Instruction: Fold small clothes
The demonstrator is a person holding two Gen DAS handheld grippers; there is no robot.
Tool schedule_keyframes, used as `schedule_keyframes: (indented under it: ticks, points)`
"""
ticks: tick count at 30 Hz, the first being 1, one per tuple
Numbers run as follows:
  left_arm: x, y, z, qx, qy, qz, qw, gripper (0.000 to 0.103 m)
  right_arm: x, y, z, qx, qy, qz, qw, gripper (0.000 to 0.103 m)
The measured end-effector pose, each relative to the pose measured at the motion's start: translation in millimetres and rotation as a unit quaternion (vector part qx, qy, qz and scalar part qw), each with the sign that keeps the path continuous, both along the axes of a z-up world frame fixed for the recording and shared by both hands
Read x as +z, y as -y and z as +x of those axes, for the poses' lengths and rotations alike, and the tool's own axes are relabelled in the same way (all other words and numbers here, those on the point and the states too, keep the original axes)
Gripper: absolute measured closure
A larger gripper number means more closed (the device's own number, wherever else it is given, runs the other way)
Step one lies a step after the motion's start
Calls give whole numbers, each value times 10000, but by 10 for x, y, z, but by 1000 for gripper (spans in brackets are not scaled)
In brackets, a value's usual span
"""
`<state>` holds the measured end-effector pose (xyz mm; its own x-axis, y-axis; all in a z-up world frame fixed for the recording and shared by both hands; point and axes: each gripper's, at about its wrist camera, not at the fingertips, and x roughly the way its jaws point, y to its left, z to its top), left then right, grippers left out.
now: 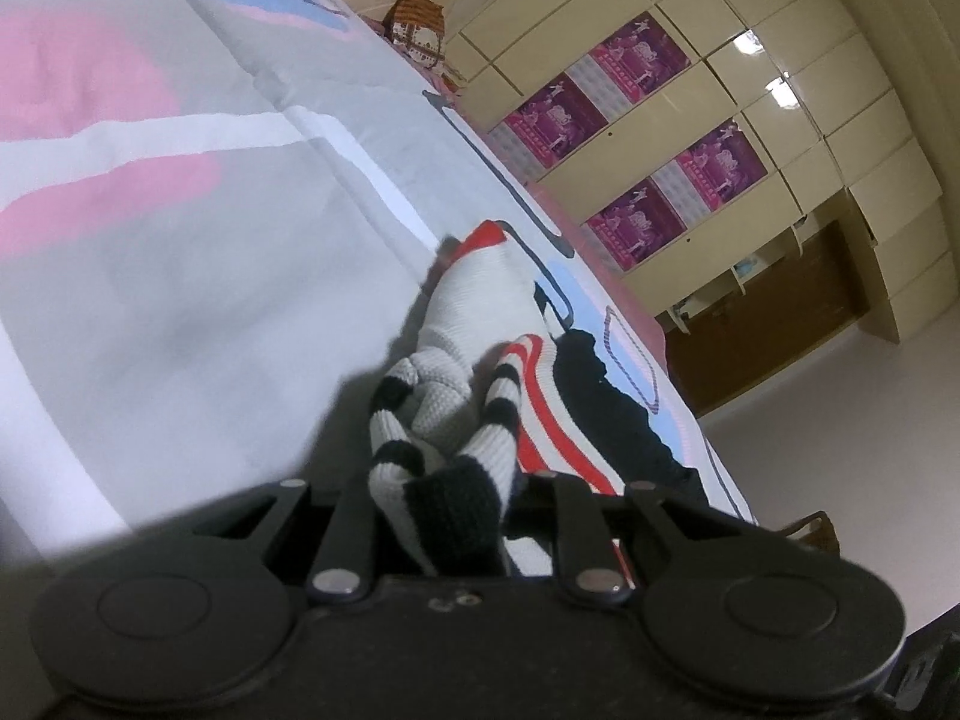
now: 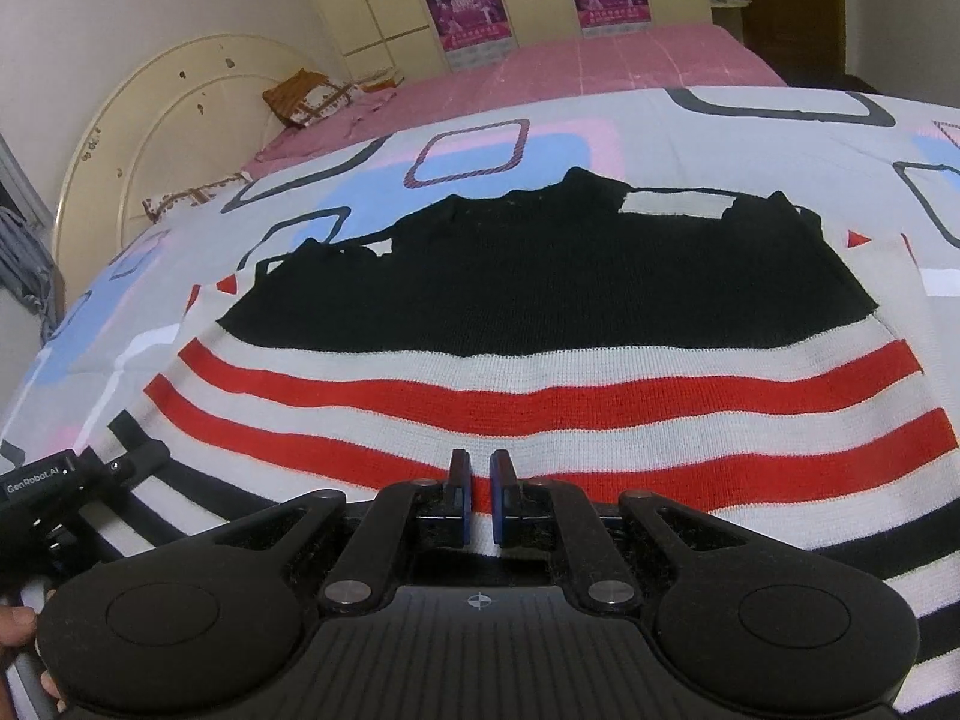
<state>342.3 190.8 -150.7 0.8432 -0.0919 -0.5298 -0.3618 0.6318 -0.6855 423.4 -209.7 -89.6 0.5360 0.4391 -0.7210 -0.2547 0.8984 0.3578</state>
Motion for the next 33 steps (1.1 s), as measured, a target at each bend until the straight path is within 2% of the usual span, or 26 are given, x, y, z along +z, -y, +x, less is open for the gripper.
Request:
schedule_keyframes:
  ticks: [4, 8, 11, 14, 17, 21, 23, 26, 27, 28, 29, 30, 31, 32, 33]
  points:
    - [143, 69, -11, -62, 53, 248, 9997, 86, -25, 45, 21, 28, -6, 119, 9999, 97]
    - [407, 229, 24, -215, 127, 595, 9979, 87, -35, 94, 67, 166, -41, 246, 9996, 97]
    - [668, 477, 82, -449, 334, 871, 9946, 87, 0, 203, 101, 219, -78, 448, 9987, 97]
    - [911, 827, 170, -781, 539, 1145, 9889, 87, 118, 511, 56, -69, 91, 773, 9969, 97]
    - [1108, 1276, 292, -1180, 631, 1476, 9800, 87, 214, 926, 18, -425, 235, 985, 9939, 97]
    - [1257, 2061, 519, -1888, 432, 2082, 9587, 88, 318, 1538, -13, -923, 334, 1210, 9878, 97]
    - [1212, 2436, 621, -2240, 340, 2267, 9473, 88, 356, 1857, -39, -1173, 353, 1332, 9835, 97]
    - [924, 2963, 816, -2933, -94, 2268, 9287, 87, 374, 2271, -66, -1448, 329, 1656, 9750, 96]
    - [769, 3140, 895, -3206, -411, 2303, 9179, 83, 367, 2354, -62, -1483, 274, 1769, 9726, 88]
    - [633, 3266, 951, -3435, -681, 2319, 9075, 72, 354, 2435, -60, -1567, 178, 1810, 9708, 41]
    - [540, 3379, 954, -3586, -794, 2400, 8986, 66, 364, 2514, -56, -1684, 167, 1806, 9689, 21]
    - [528, 3448, 896, -3637, -686, 2556, 8931, 55, 387, 2577, -104, -1715, 356, 1839, 9672, 15]
    - [572, 3455, 844, -3713, -605, 2535, 8912, 53, 419, 2628, -120, -1622, 409, 1883, 9678, 16]
    - [657, 3398, 784, -3803, -481, 2320, 8940, 53, 432, 2662, -130, -1562, 369, 1914, 9683, 19]
    - [752, 3327, 685, -3771, -337, 2163, 8999, 55, 436, 2673, -129, -1471, 322, 1961, 9689, 33]
